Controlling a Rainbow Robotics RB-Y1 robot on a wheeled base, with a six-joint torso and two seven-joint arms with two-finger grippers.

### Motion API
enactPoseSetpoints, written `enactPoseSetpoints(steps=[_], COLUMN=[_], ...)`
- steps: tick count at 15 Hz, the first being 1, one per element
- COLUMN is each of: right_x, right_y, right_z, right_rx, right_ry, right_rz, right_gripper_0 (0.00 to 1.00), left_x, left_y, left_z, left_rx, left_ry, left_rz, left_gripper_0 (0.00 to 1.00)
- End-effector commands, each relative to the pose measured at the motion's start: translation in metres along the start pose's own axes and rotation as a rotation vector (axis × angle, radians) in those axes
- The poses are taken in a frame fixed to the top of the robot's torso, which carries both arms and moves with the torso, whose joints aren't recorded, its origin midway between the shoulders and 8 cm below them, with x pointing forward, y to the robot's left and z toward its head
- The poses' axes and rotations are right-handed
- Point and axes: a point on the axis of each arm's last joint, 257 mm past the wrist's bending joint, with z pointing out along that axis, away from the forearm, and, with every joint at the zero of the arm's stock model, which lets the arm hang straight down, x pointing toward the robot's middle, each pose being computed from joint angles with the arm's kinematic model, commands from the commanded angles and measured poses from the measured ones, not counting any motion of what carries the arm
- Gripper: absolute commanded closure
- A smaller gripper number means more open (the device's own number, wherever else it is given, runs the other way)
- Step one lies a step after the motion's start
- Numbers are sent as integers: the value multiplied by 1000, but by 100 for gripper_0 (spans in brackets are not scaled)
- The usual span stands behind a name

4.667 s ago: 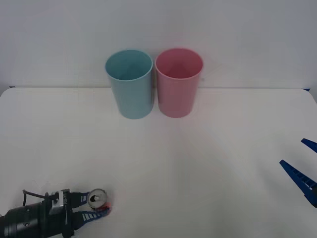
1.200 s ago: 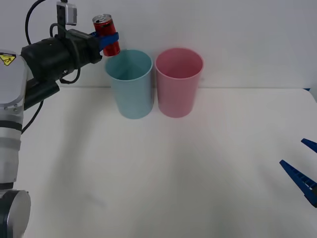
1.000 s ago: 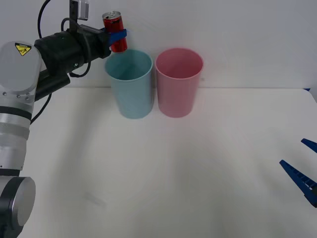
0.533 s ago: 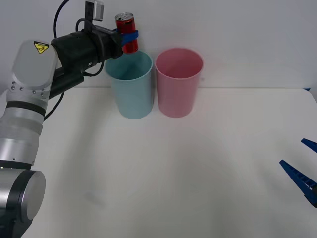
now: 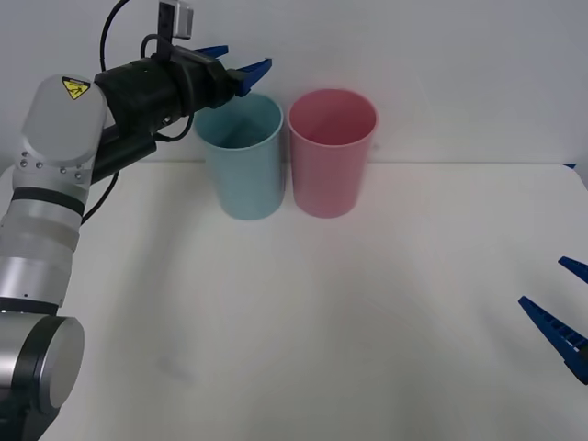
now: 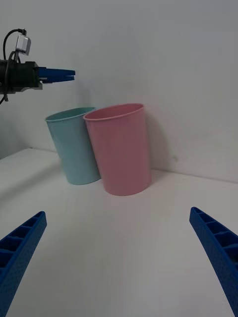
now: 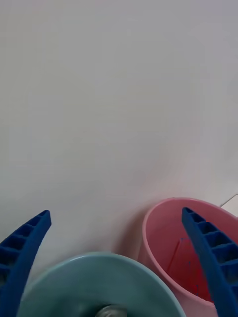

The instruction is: Grasp the object on the table and drop it into the matching bin: aluminum can to the light blue bin, PET bottle to the pink bin.

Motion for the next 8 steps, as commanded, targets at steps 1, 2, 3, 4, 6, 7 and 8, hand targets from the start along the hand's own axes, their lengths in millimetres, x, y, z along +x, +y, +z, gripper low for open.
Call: enactPoseSetpoints(steps=[1, 2, 3, 4, 6, 7, 8], right_x=[0, 0, 0, 0, 0, 0, 0], right_y=[0, 0, 0, 0, 0, 0, 0], right_z=[0, 0, 0, 0, 0, 0, 0], right_rx=[0, 0, 0, 0, 0, 0, 0], right_ry=[0, 0, 0, 0, 0, 0, 0], right_rz=[0, 0, 0, 0, 0, 0, 0], right_gripper_0=[0, 0, 0, 0, 0, 0, 0], left_x=[1, 2, 0, 0, 4, 6, 7], left_y=[-1, -1, -1, -1, 2, 4, 5], left_z=[-6, -12, -18, -27, -45, -56, -68], left_rx=[14, 14, 15, 17, 11, 7, 4], left_ry=[-21, -28, -41, -53, -67, -79, -89], left_rz=[-26, -24, -20, -19, -18, -21, -23], left_gripper_0=[0, 0, 0, 0, 0, 0, 0])
